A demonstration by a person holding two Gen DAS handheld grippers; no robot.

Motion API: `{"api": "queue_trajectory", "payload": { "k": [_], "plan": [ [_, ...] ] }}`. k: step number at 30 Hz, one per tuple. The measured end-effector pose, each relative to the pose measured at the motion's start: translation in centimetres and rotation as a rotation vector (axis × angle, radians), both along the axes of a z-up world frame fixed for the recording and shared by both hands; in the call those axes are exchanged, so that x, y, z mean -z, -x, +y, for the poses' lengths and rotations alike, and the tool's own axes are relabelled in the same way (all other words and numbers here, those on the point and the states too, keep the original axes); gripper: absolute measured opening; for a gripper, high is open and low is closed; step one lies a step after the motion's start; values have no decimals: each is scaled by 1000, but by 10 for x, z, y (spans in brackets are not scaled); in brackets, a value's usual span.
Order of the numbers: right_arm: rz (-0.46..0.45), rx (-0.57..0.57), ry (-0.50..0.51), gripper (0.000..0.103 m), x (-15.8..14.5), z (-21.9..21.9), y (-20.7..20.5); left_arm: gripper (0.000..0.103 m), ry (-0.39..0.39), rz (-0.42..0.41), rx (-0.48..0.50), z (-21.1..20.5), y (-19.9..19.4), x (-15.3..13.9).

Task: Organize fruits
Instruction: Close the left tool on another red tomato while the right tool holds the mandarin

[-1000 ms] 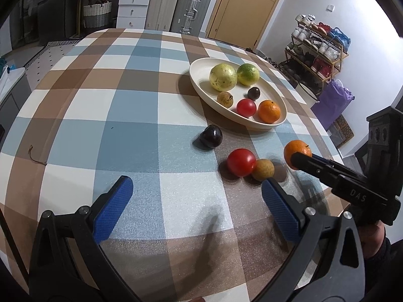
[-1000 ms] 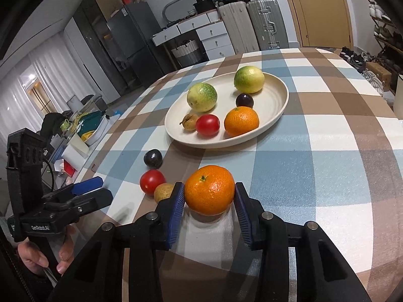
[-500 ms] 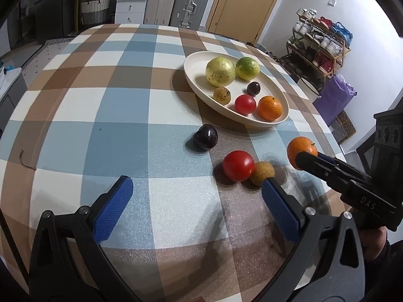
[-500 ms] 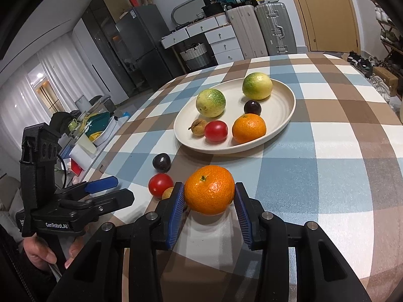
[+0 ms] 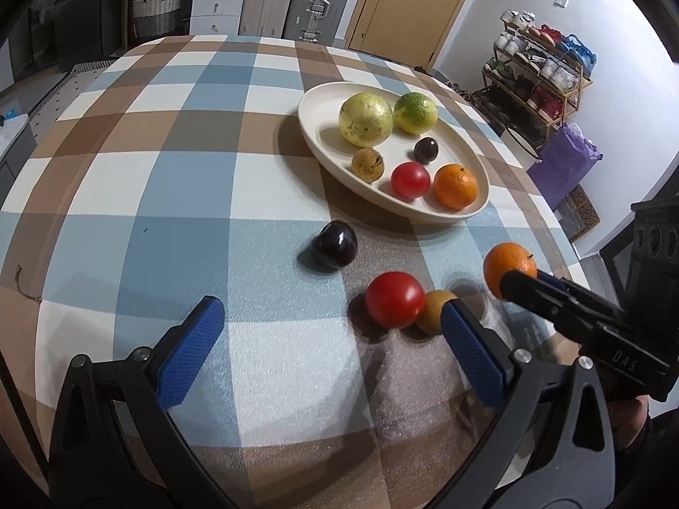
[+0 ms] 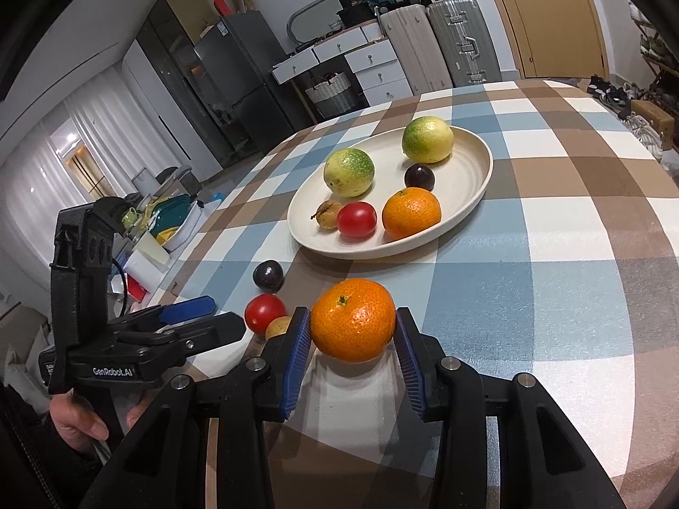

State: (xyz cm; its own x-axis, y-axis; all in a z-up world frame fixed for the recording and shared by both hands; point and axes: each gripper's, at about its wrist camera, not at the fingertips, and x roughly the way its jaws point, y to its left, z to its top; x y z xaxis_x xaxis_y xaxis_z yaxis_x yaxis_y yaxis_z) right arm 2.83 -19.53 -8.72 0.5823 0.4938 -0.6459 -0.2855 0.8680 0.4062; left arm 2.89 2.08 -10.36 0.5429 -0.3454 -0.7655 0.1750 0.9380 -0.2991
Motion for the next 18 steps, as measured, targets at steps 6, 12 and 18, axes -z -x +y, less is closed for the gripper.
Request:
{"api": "queue_trajectory", "payload": {
  "k": [6,12,18],
  "plan": [
    [5,-11,-18,40,1,-1,-1,94,3,-9,24,-7,-7,-2],
    [28,-14,-47,40,5,-5,-5,68,30,14,68,-15,-14,1],
    [34,-16,-65,40,6,-8,-6,50,49,12,100,-22,-15,0]
  ]
}}
